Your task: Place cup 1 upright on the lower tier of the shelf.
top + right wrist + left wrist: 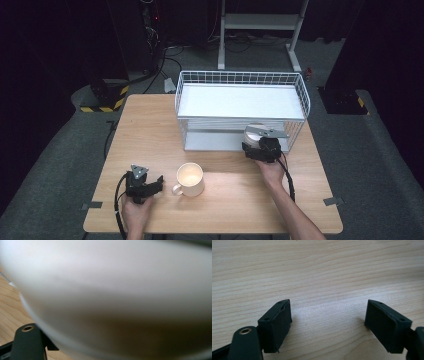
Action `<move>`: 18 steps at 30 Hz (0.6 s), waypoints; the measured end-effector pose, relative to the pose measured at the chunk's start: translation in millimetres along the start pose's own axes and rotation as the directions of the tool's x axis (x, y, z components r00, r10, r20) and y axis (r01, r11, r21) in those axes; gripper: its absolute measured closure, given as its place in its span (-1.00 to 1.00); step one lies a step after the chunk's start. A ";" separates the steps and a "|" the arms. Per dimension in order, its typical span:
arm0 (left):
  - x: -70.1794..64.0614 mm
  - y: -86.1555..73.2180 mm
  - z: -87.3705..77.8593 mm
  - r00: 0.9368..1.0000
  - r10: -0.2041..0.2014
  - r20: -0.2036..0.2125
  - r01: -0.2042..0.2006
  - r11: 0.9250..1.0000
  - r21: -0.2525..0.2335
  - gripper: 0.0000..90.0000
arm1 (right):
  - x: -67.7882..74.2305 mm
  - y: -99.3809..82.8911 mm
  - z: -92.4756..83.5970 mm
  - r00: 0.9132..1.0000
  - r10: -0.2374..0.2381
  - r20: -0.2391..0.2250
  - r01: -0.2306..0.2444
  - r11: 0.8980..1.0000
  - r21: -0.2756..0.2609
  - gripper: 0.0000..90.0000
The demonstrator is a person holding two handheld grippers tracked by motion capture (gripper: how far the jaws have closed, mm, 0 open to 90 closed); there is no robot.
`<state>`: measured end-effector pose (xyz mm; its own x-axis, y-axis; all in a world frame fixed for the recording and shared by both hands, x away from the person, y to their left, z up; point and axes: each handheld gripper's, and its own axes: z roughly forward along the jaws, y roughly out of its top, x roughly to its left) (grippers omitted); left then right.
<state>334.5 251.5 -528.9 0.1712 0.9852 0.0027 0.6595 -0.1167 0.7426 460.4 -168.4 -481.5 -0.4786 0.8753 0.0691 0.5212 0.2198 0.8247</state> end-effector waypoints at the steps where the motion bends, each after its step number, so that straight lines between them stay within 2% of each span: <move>1: 0.0 0.0 0.0 1.000 0.000 0.000 0.000 1.000 0.000 -0.53 | 0.4 -0.5 0.9 1.000 0.013 0.001 -0.013 1.000 0.005 -0.59; 5: 0.4 0.0 -0.3 1.000 0.002 0.001 -0.002 1.000 0.003 -0.52 | -3.0 -1.8 5.7 1.000 0.002 0.011 -0.002 1.000 0.005 -0.59; 10: 0.8 0.1 -0.4 1.000 -0.009 0.000 0.009 1.000 0.001 -0.49 | -3.6 -0.7 9.7 1.000 0.020 0.023 -0.021 1.000 0.014 -0.59; 18: 0.6 0.0 -0.2 1.000 -0.009 -0.001 0.009 1.000 0.000 -0.50 | -3.2 2.8 16.4 1.000 -0.001 0.031 0.001 1.000 0.011 -0.58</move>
<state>334.5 252.1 -528.8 0.1648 0.9863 -0.0038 0.6609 -0.1076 0.7427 475.0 -163.5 -488.6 -0.4571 0.8880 0.0508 0.5288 0.2254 0.8183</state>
